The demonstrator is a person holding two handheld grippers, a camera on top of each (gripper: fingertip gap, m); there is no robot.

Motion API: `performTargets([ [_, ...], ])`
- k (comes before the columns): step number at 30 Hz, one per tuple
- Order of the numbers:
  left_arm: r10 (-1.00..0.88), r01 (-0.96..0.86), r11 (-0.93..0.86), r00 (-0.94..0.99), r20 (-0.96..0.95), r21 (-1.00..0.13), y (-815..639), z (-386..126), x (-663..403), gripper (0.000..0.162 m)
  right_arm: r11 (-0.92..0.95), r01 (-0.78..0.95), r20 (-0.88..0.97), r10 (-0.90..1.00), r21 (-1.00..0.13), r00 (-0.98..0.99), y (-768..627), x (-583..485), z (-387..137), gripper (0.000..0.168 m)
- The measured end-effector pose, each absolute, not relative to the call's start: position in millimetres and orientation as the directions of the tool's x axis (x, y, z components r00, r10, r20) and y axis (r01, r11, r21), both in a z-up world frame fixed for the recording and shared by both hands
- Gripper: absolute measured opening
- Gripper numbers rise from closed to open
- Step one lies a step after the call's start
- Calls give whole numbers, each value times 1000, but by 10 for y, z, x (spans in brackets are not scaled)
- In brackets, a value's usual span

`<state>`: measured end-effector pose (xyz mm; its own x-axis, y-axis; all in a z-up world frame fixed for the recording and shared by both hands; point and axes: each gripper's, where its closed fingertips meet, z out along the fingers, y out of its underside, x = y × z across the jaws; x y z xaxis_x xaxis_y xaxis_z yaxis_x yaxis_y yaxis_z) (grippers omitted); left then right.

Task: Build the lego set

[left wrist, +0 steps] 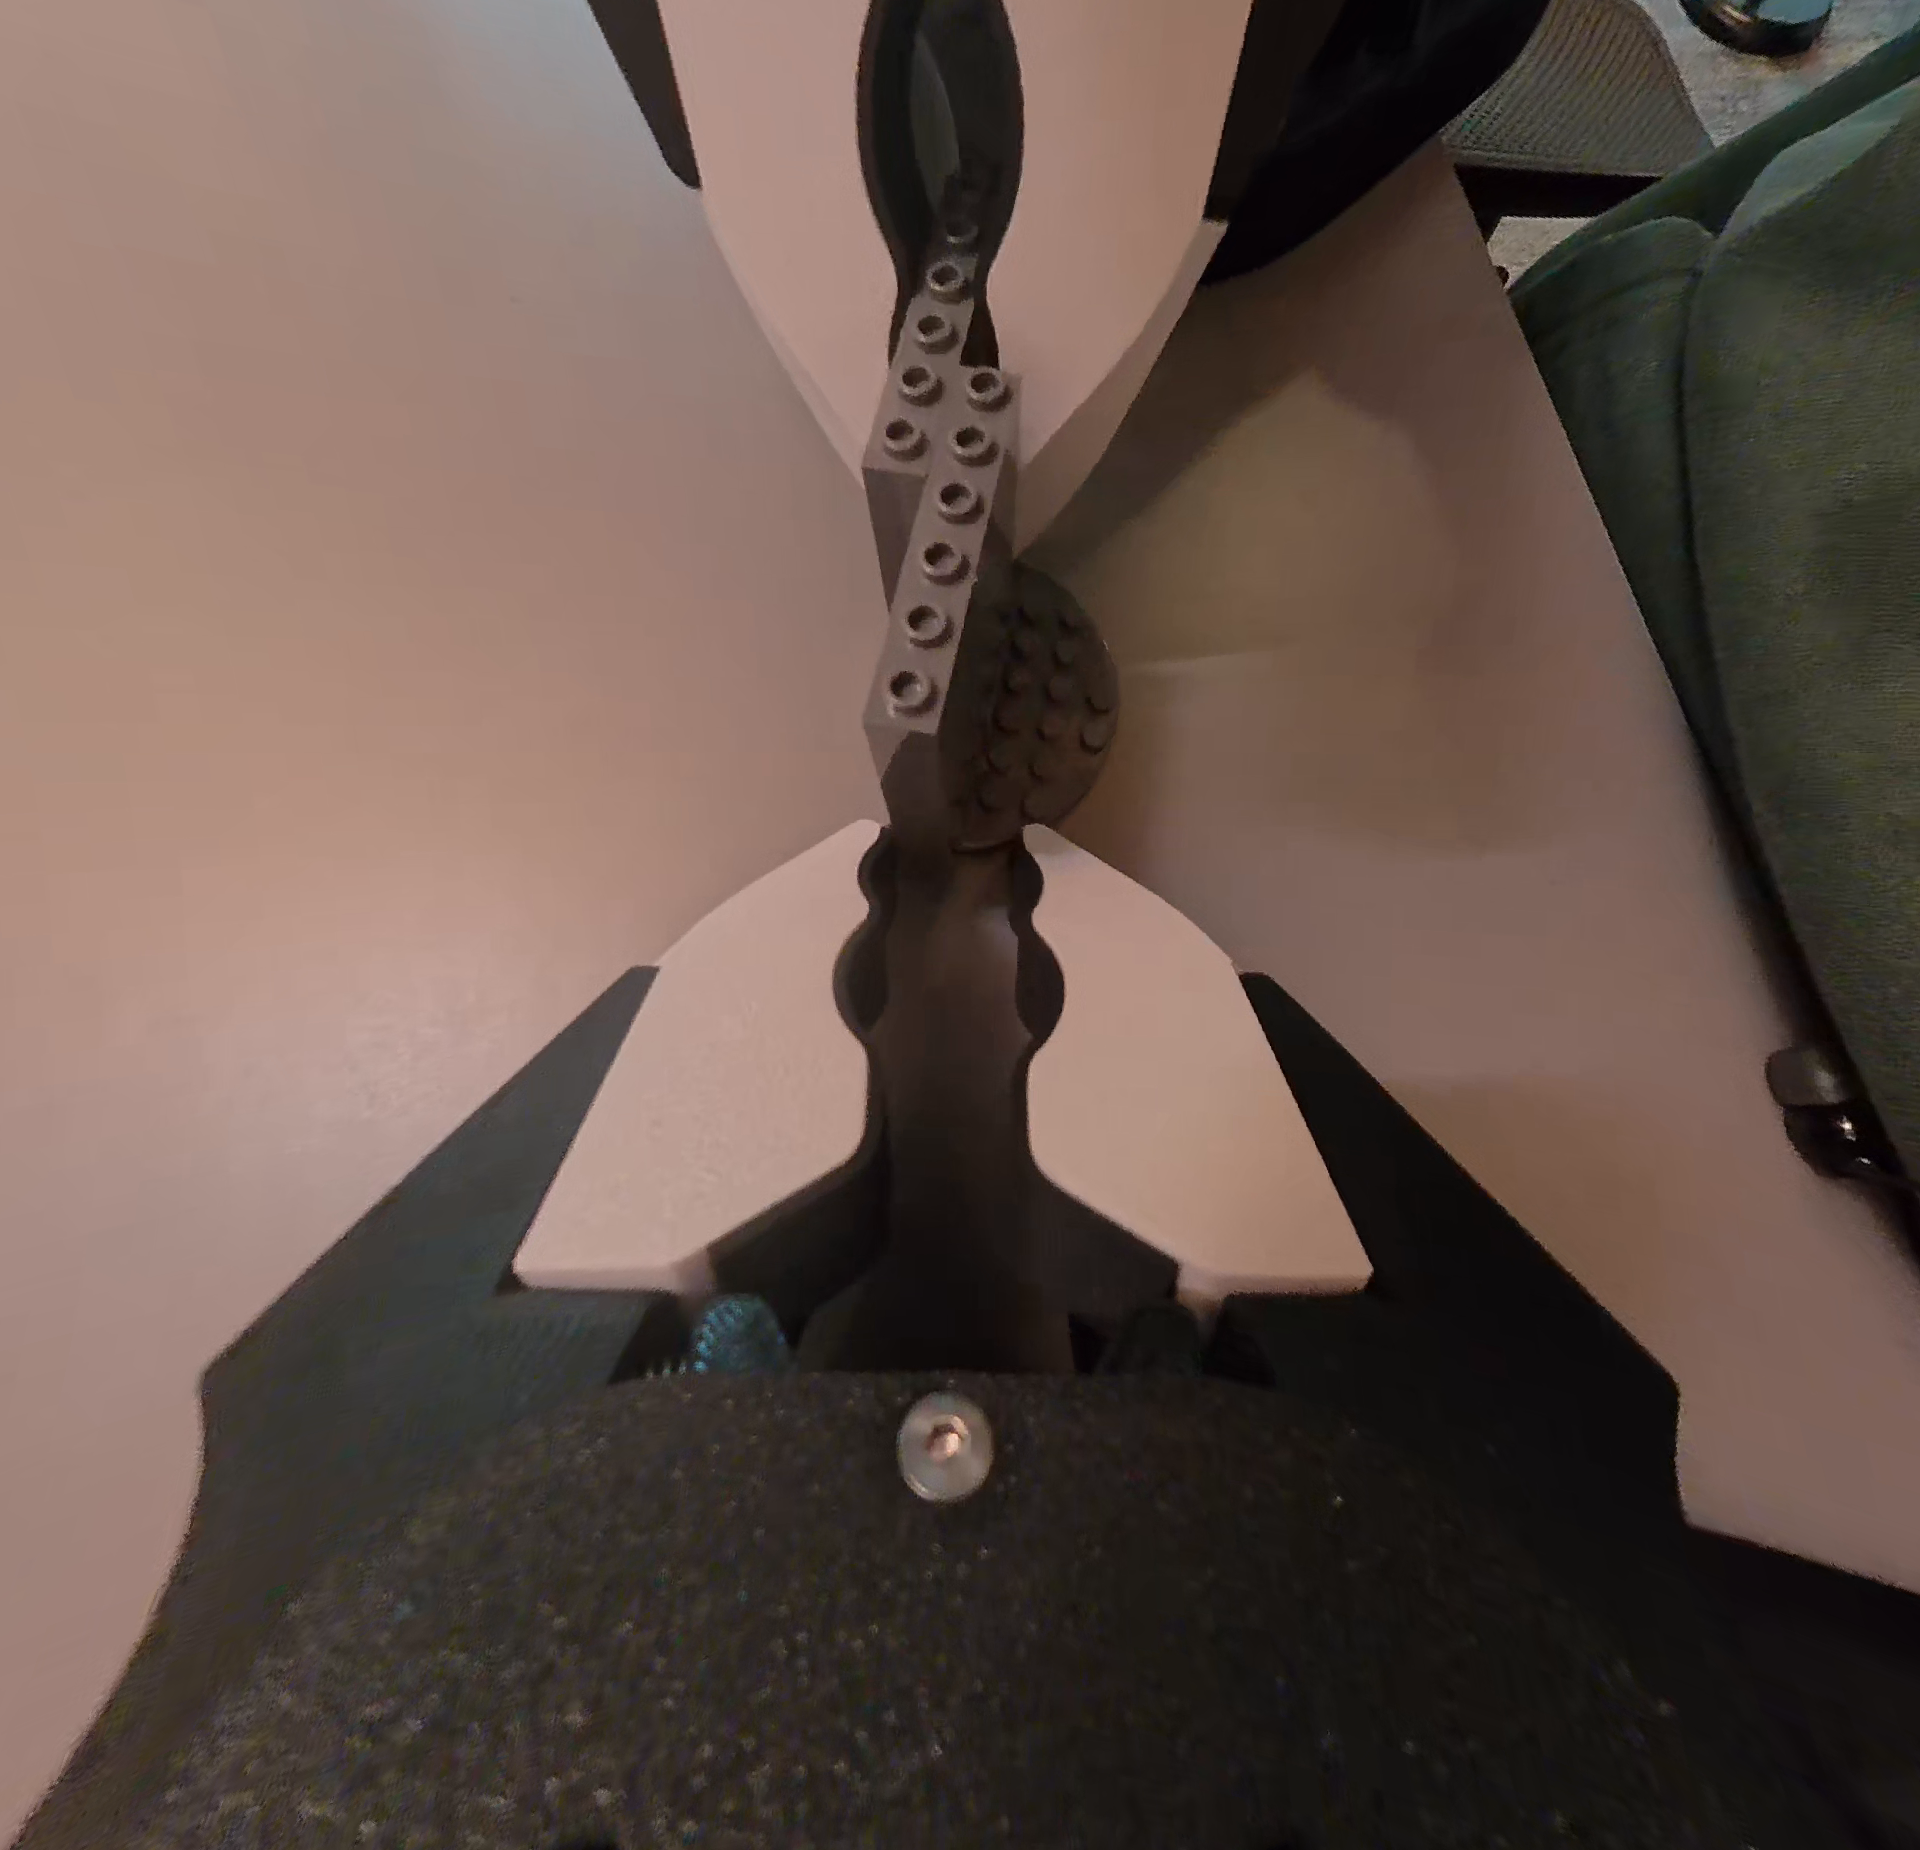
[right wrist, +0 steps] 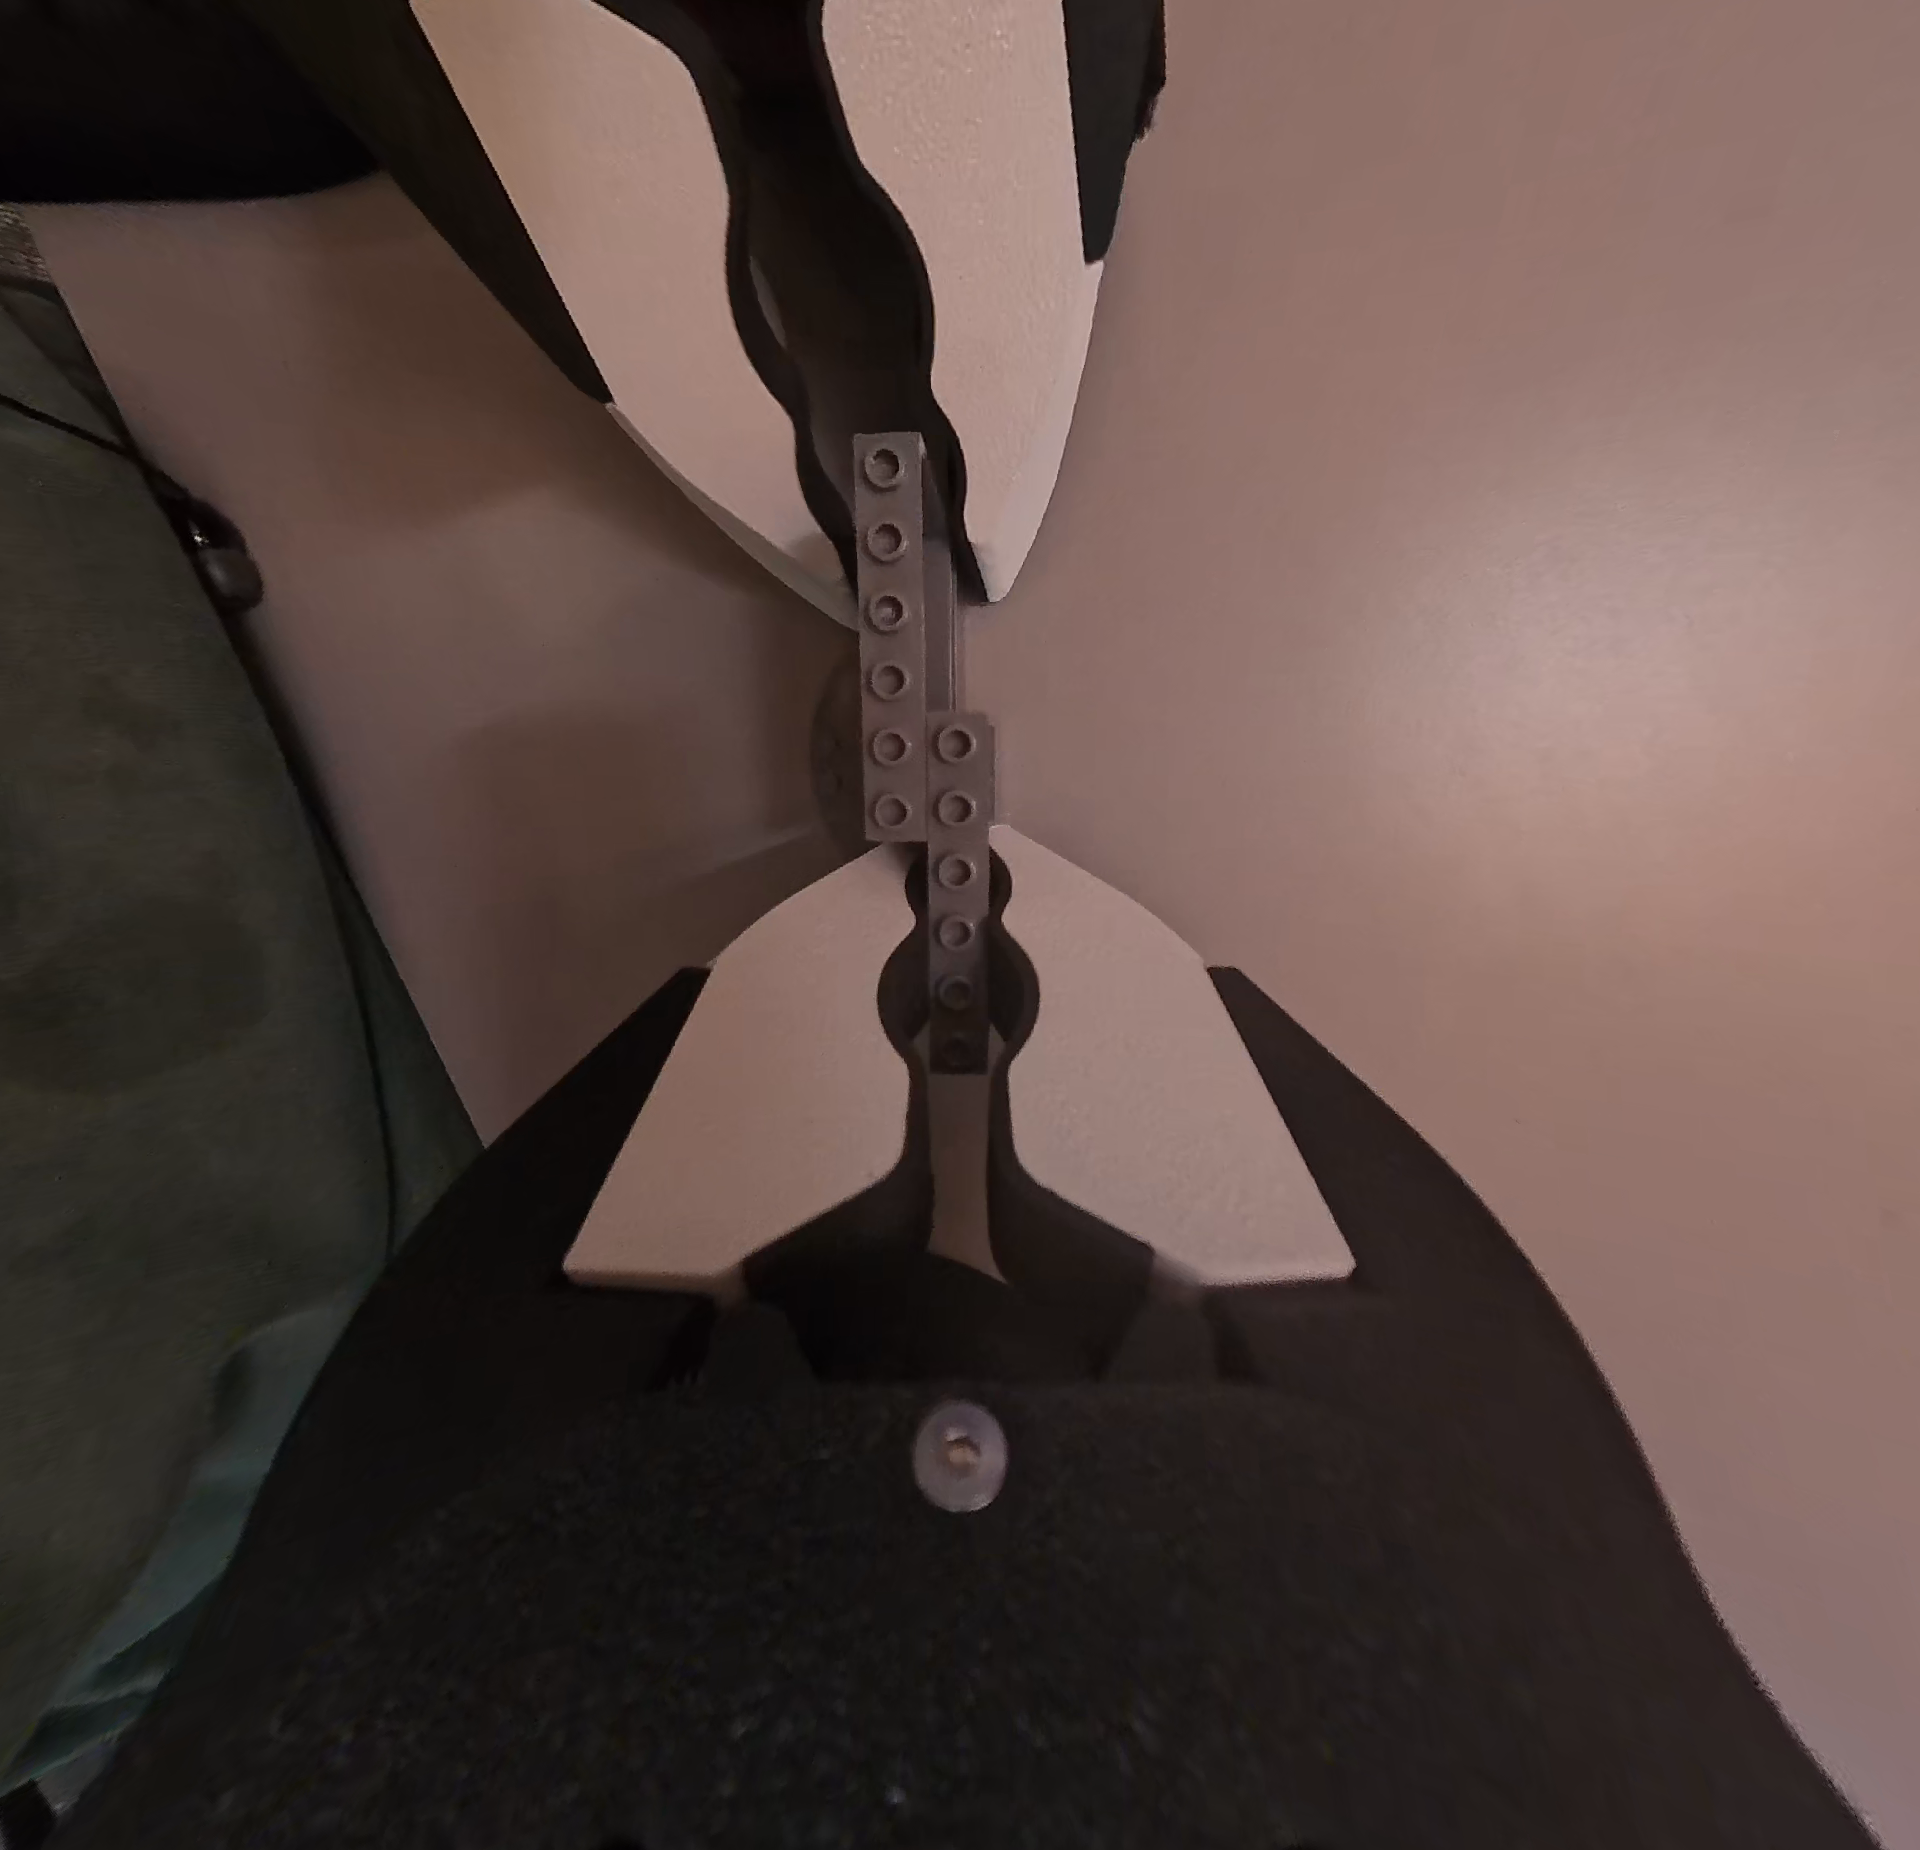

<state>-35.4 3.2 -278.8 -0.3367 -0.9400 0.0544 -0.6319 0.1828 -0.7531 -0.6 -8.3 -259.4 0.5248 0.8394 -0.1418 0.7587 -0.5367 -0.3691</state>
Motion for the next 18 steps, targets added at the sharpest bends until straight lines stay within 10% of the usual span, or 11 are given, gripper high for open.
performTargets([
  [18,-939,-606,151,-335,78,-781,64,-2713,-307,13,-520,792,-159,854,-322,496,-75,12,-2604,4],
])
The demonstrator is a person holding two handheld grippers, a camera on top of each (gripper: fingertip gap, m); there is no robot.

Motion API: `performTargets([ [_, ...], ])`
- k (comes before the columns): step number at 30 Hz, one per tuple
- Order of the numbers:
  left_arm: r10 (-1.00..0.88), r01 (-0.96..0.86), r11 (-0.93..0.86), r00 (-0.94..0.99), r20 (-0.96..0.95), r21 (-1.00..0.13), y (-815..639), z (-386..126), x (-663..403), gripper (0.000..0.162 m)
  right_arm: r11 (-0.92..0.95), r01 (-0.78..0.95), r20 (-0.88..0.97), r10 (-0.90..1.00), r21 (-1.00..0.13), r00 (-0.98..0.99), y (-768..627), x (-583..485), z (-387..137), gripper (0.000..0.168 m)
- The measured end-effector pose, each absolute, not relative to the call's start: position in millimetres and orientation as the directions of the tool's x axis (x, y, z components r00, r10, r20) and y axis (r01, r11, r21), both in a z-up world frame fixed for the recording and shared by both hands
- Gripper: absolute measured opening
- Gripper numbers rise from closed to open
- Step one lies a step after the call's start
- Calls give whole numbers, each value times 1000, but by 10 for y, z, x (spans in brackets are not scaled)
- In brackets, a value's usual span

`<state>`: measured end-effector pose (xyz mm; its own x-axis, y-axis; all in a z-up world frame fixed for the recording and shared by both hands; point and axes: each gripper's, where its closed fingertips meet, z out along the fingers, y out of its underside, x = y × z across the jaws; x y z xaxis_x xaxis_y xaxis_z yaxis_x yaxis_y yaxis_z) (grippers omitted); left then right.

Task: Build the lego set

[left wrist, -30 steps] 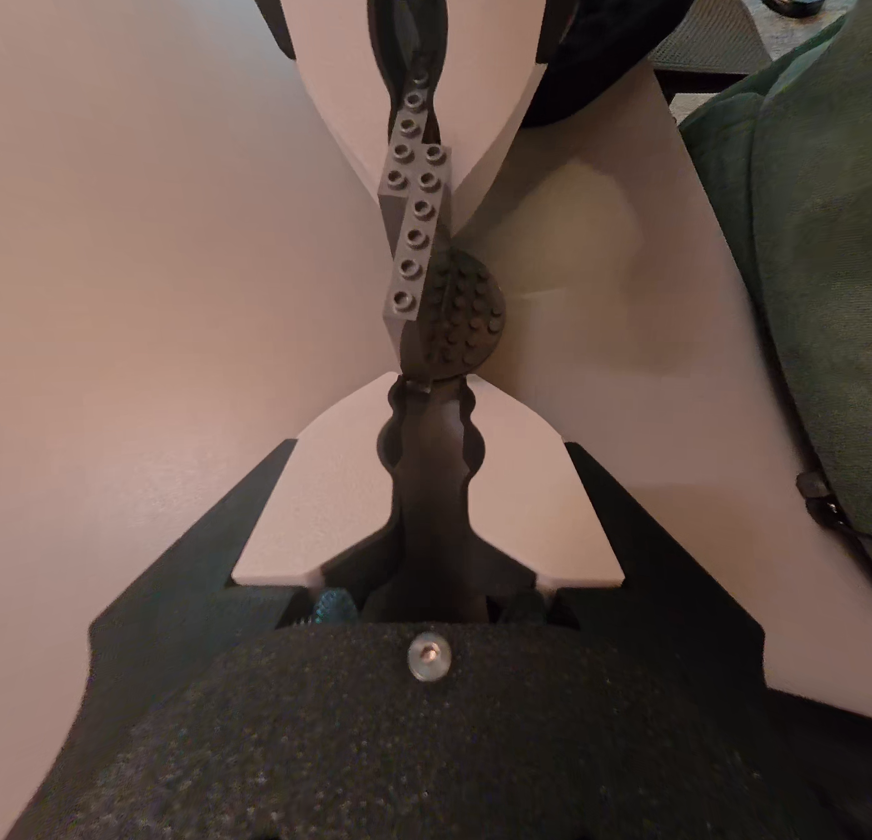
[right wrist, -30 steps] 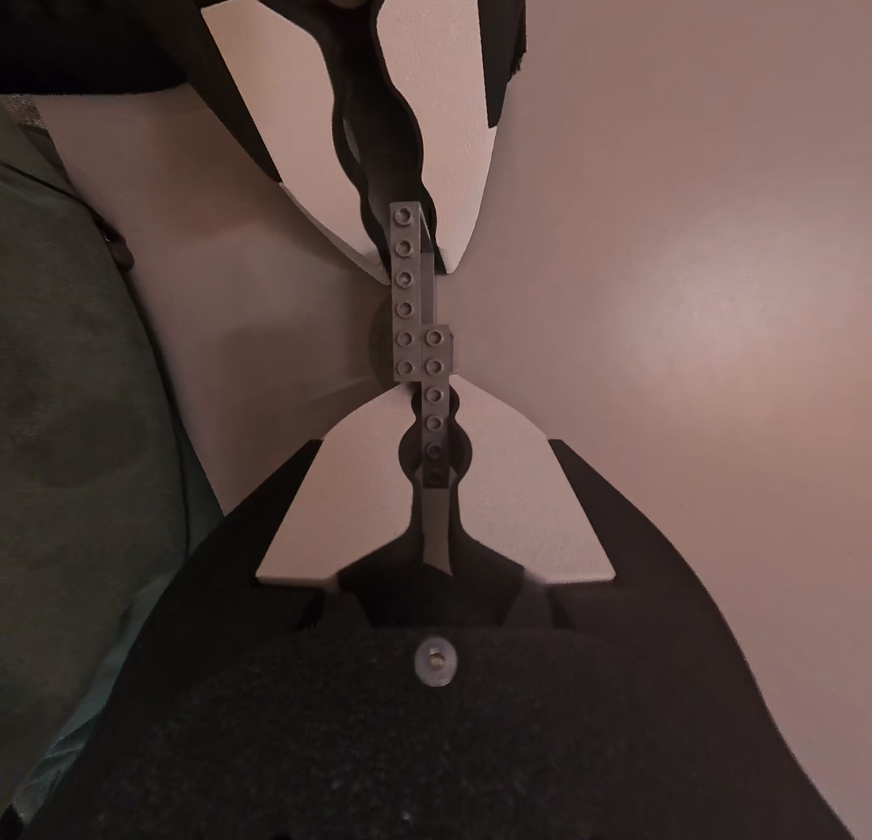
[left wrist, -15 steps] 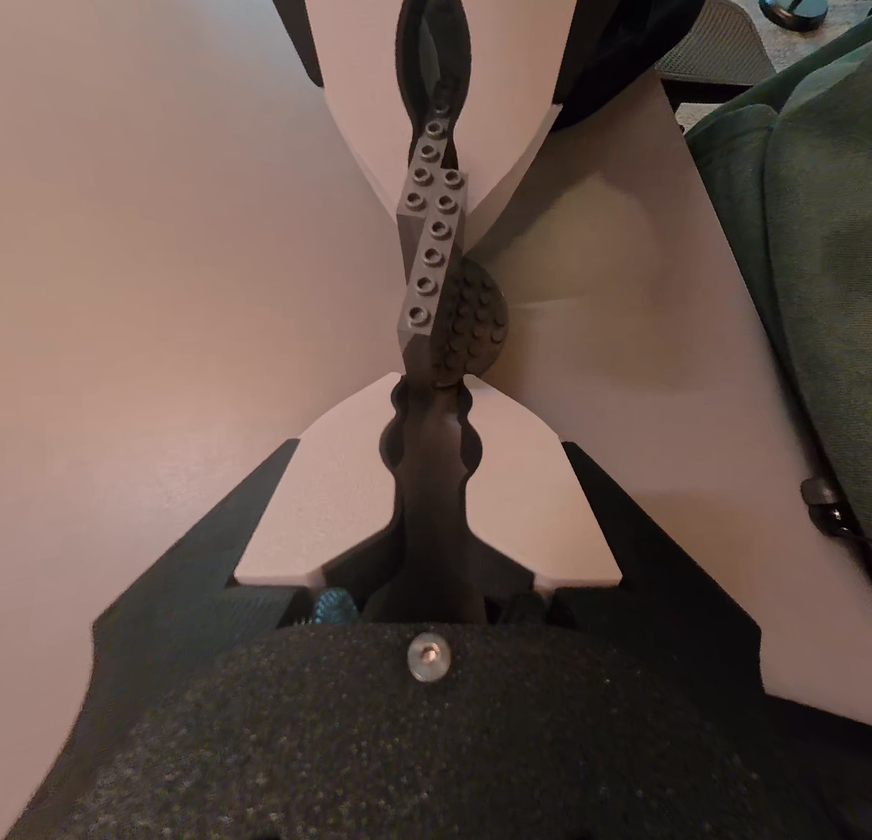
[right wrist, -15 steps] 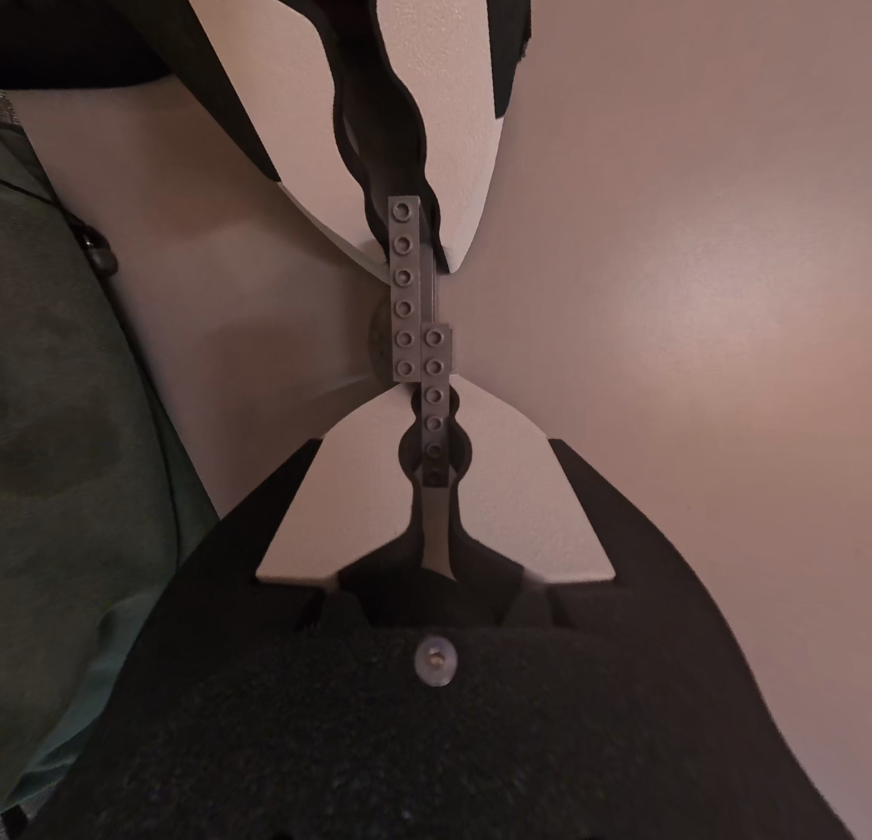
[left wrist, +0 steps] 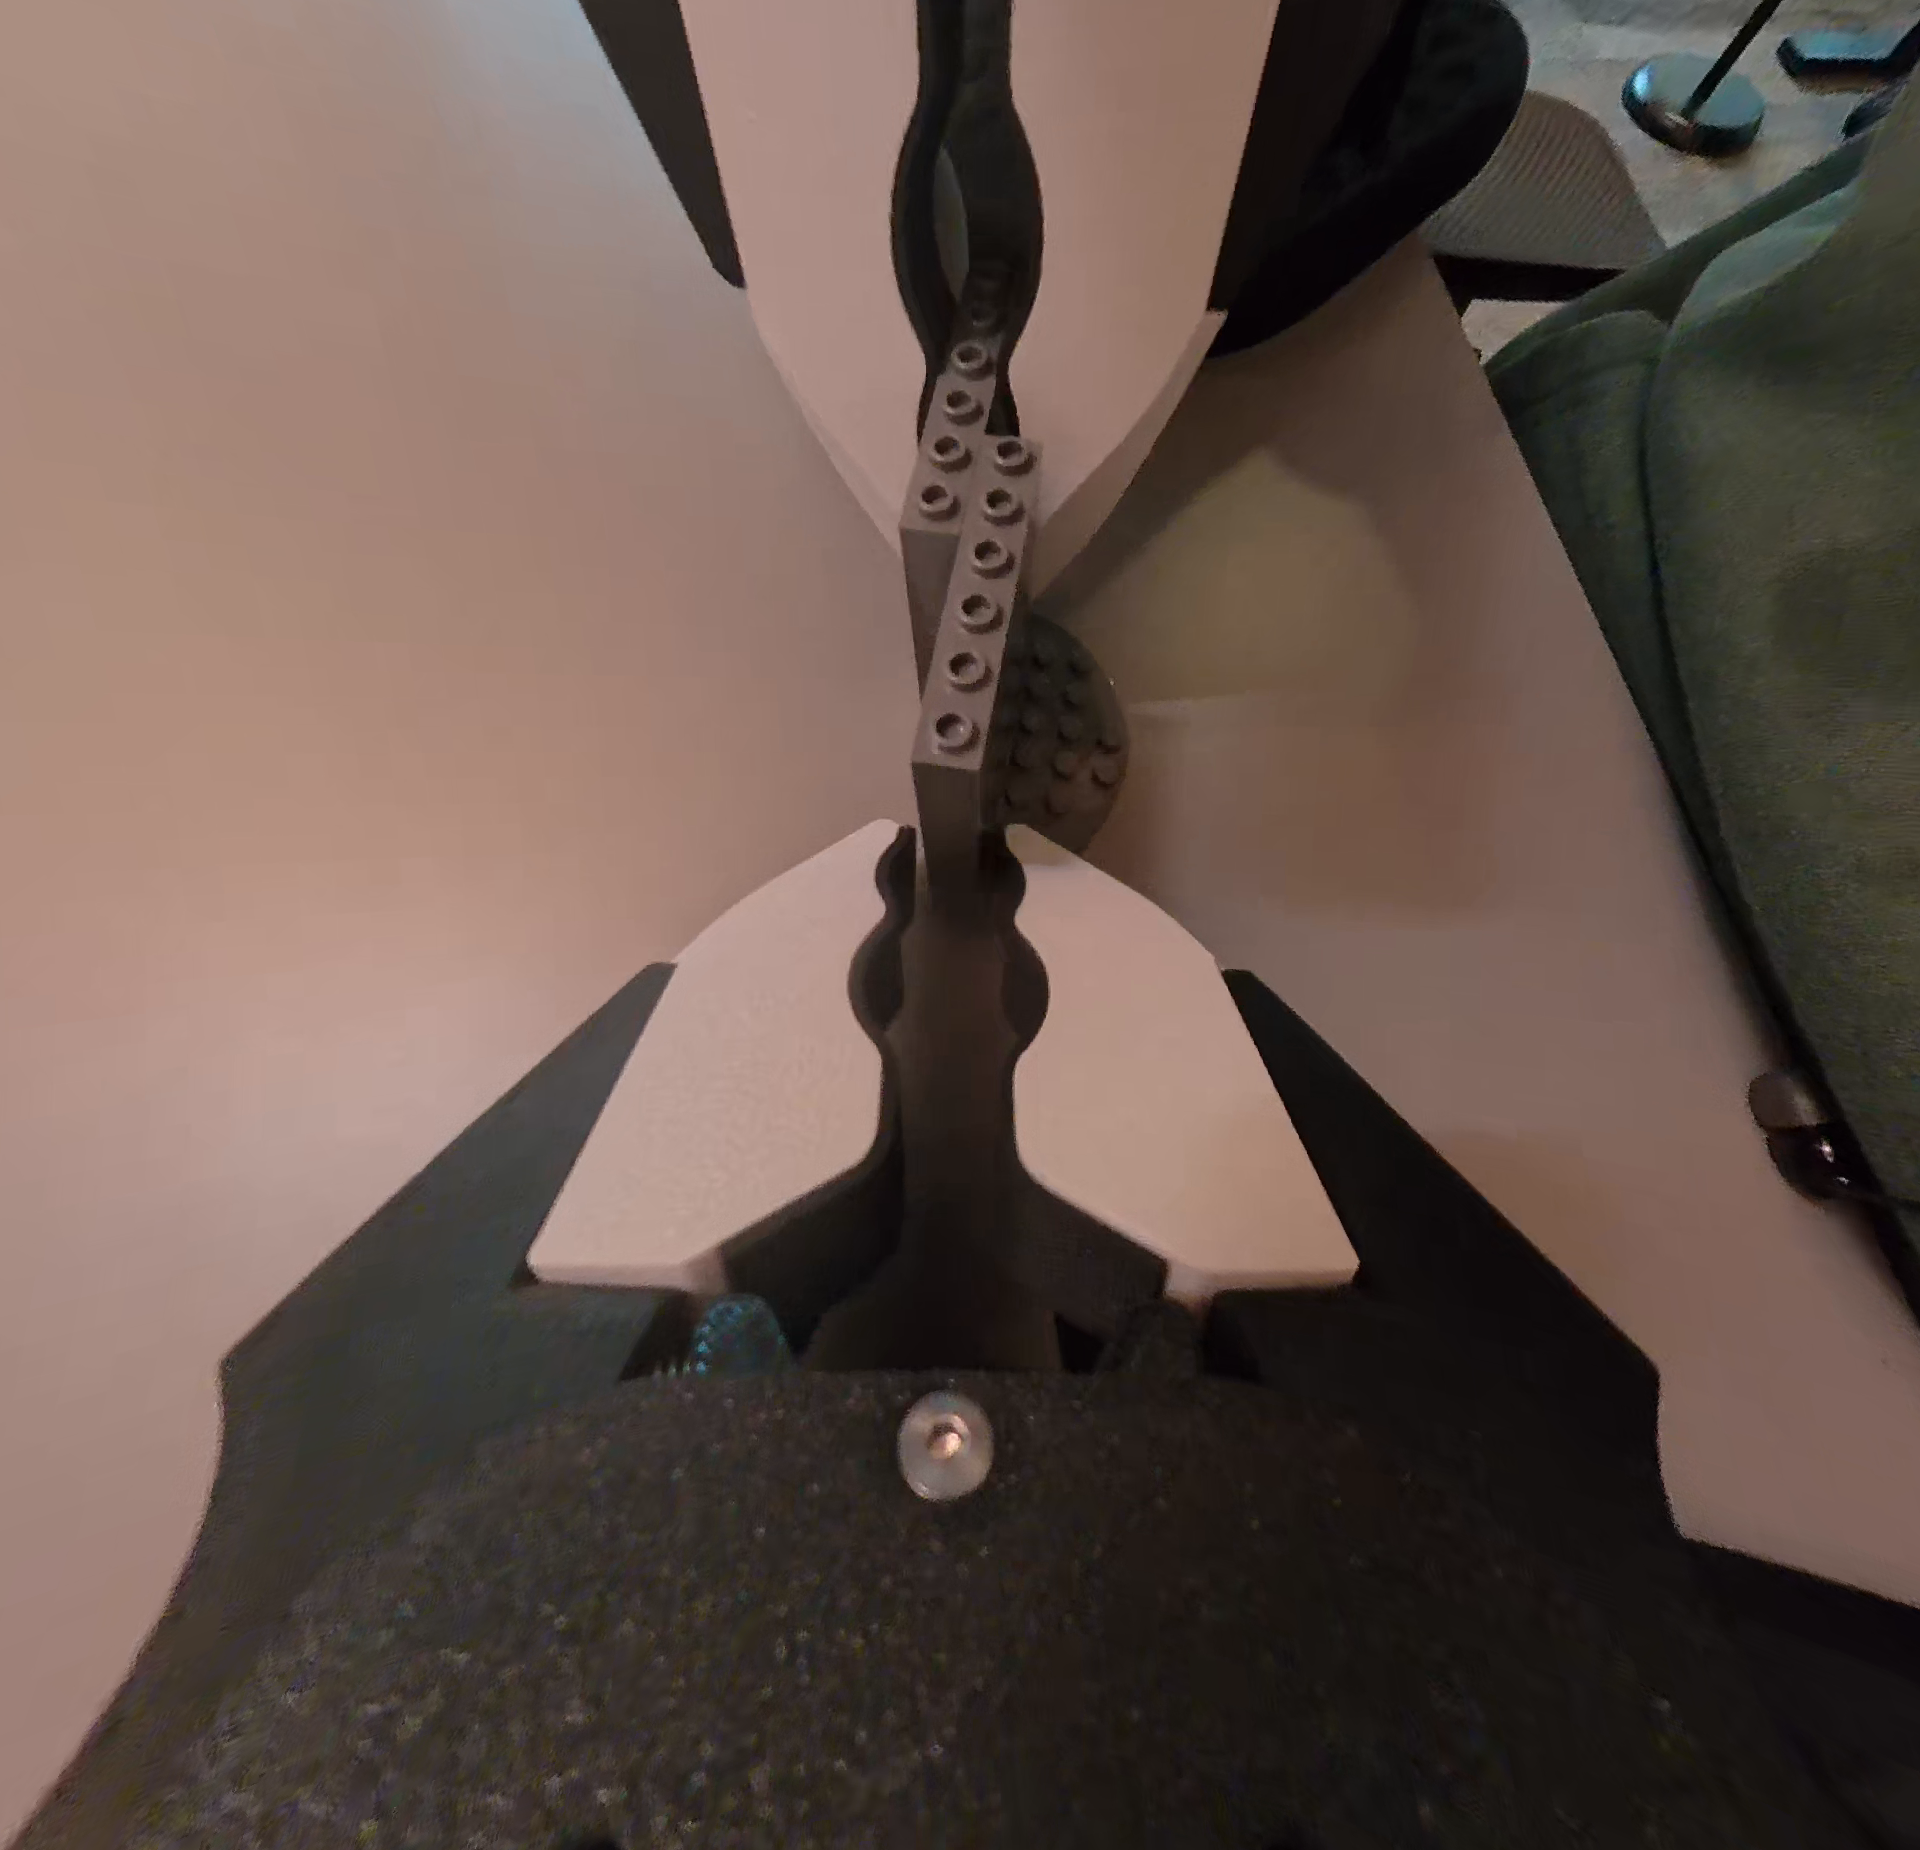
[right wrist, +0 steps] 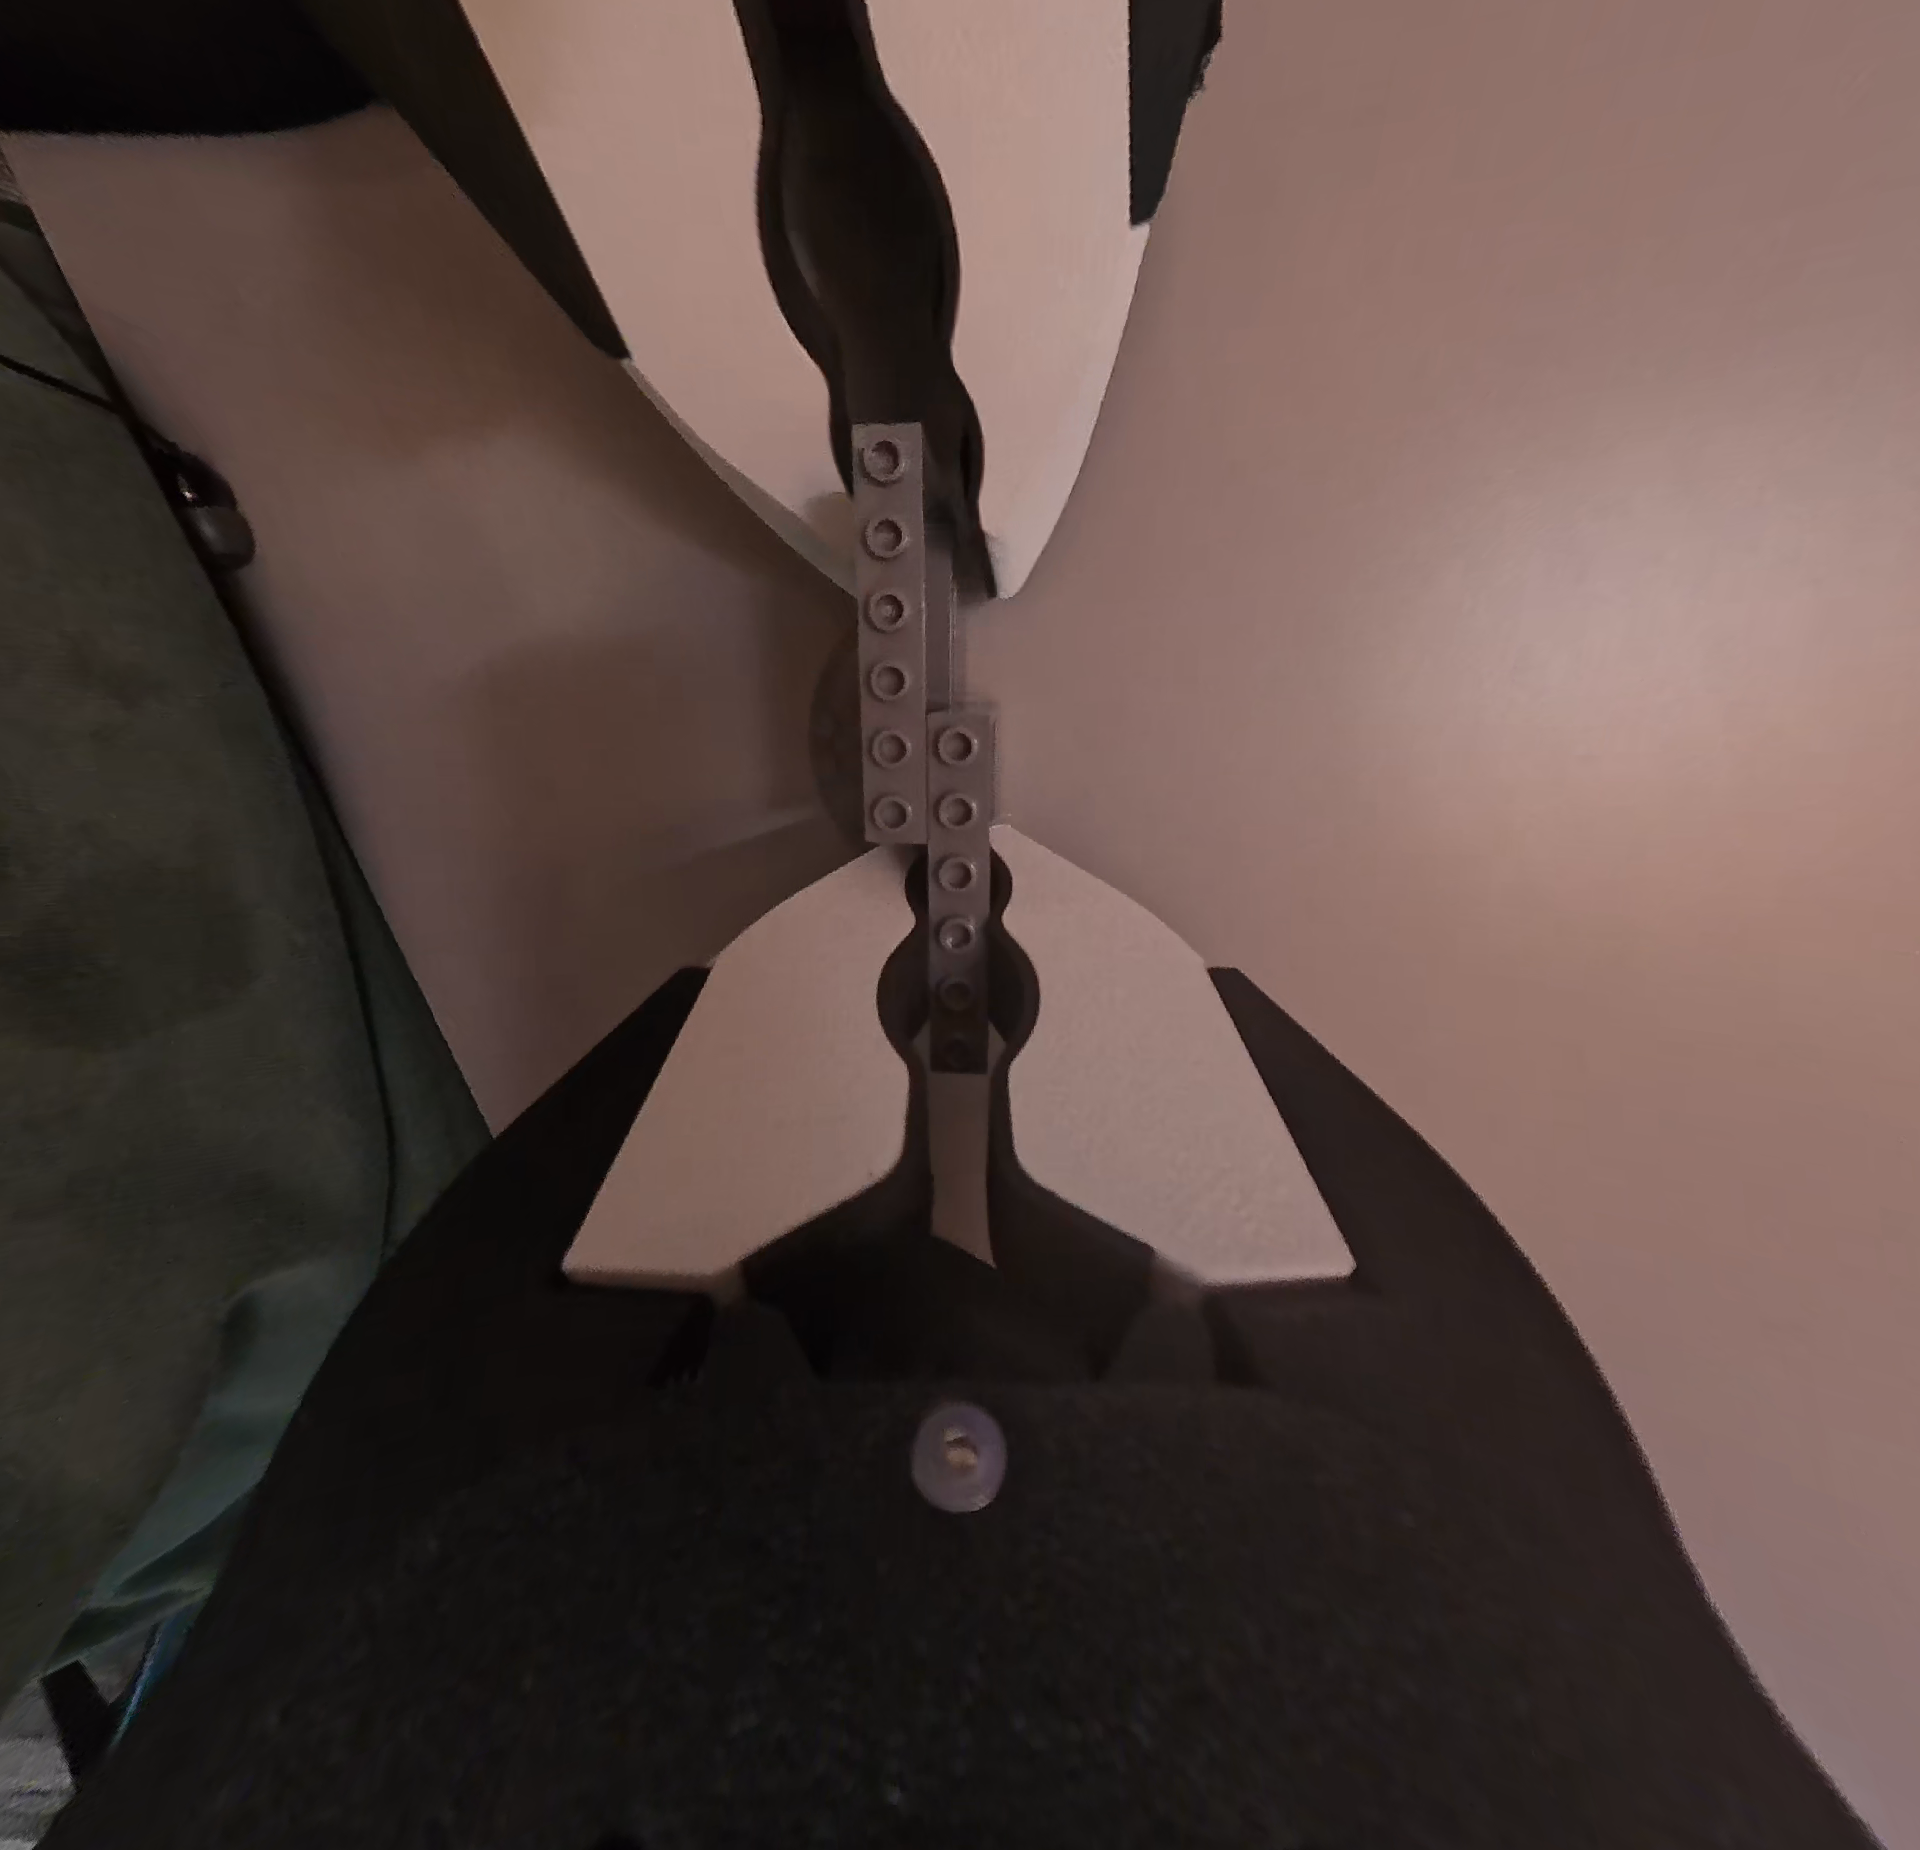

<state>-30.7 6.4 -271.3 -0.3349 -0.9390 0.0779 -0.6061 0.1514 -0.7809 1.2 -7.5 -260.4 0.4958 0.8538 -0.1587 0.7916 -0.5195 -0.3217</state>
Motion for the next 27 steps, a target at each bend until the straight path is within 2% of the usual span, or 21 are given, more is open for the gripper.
performTargets([
  [12,-925,-609,219,-378,36,-762,-5,-2759,-319,9,-492,810,-131,869,-318,477,-71,-14,-2617,5],
  [18,-919,-597,247,-395,12,-763,-23,-2759,-333,9,-488,788,-149,871,-375,468,-82,-51,-2610,7],
  [21,-920,-585,263,-390,-17,-767,-12,-2743,-328,8,-501,756,-185,864,-422,469,-104,-57,-2581,17],
  [23,-923,-577,268,-384,-34,-771,3,-2728,-328,8,-525,718,-213,848,-457,485,-103,-31,-2538,29],
  [26,-929,-559,263,-367,-50,-786,36,-2679,-317,8,-581,613,-291,808,-535,512,-96,17,-2428,40],
  [27,-931,-549,261,-360,-58,-794,53,-2654,-310,8,-605,573,-319,789,-552,526,-94,46,-2406,48],
])
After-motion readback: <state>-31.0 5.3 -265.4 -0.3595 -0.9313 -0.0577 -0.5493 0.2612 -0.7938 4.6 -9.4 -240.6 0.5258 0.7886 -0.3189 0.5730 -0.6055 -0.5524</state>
